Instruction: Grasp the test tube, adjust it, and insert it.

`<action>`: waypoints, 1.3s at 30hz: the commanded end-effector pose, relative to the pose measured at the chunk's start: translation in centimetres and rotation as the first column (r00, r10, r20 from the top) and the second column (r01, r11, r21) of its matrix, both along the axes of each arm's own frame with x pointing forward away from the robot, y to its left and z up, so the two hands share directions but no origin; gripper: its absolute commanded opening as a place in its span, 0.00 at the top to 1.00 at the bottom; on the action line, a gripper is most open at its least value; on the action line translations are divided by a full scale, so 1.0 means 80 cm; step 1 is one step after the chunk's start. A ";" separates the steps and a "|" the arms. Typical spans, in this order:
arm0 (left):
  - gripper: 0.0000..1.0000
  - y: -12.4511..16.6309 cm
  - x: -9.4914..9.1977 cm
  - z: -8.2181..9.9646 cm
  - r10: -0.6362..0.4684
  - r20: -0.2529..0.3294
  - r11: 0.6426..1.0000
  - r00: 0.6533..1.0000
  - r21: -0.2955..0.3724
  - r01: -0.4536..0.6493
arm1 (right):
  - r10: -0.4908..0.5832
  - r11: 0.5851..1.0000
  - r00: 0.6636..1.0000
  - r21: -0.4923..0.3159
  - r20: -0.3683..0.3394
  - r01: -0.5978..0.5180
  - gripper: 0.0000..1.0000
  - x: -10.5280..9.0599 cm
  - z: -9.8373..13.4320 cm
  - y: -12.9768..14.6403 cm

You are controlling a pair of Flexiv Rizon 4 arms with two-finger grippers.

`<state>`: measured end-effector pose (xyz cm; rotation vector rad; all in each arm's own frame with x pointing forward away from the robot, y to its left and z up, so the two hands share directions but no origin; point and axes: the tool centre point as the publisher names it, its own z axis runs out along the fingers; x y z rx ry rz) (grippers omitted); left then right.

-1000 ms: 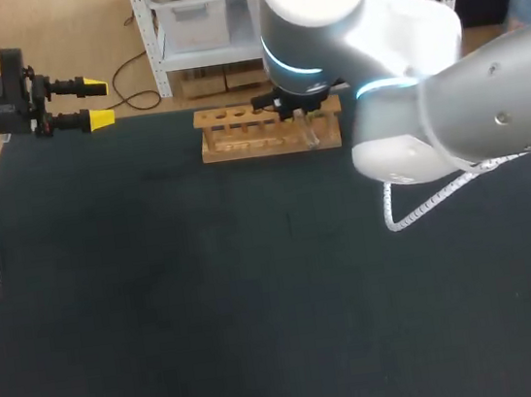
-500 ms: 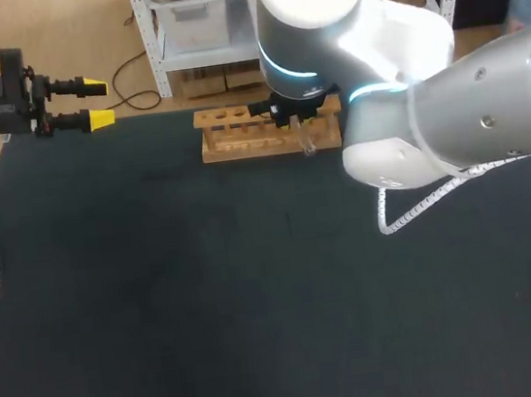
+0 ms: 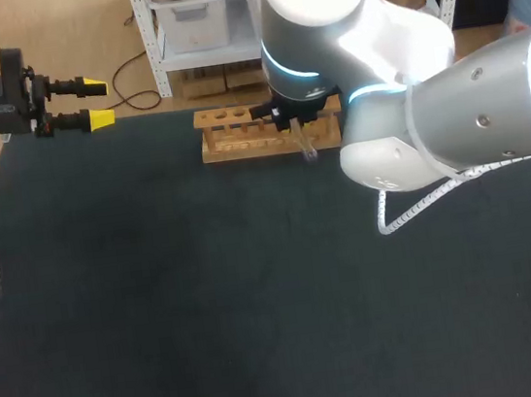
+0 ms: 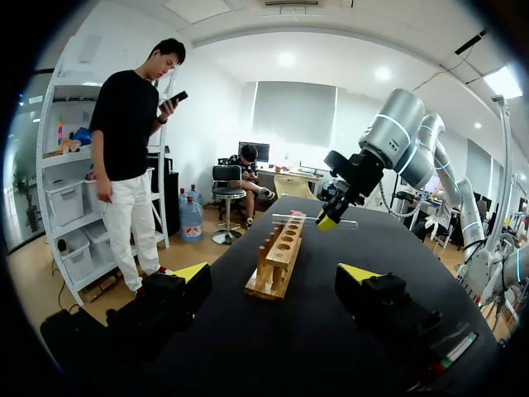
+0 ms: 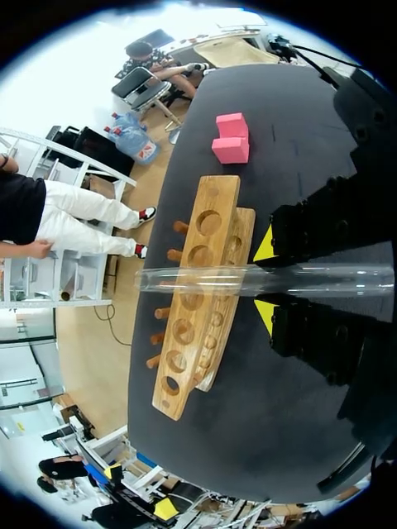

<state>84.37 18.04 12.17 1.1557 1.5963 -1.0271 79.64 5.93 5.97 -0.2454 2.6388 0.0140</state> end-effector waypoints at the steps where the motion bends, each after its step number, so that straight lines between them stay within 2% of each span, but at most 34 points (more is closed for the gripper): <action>1: 0.00 0.000 -0.002 -0.001 0.004 0.004 1.000 1.000 -0.001 -0.004 | 0.012 1.000 1.000 0.004 -0.015 -0.012 1.00 0.003 -0.006 0.001; 26: 0.00 0.000 -0.002 -0.001 0.004 0.004 1.000 1.000 -0.001 -0.004 | 0.069 0.997 0.994 0.021 -0.089 -0.068 1.00 0.004 -0.028 0.006; 36: 0.00 0.000 -0.002 -0.001 0.004 0.004 1.000 1.000 -0.001 -0.004 | 0.044 0.999 0.996 0.029 -0.075 -0.042 1.00 -0.009 -0.013 0.000; 39: 0.00 0.000 -0.002 -0.001 0.004 0.004 1.000 1.000 -0.001 -0.004 | 0.024 0.999 0.998 0.032 -0.050 -0.022 1.00 -0.018 0.000 0.000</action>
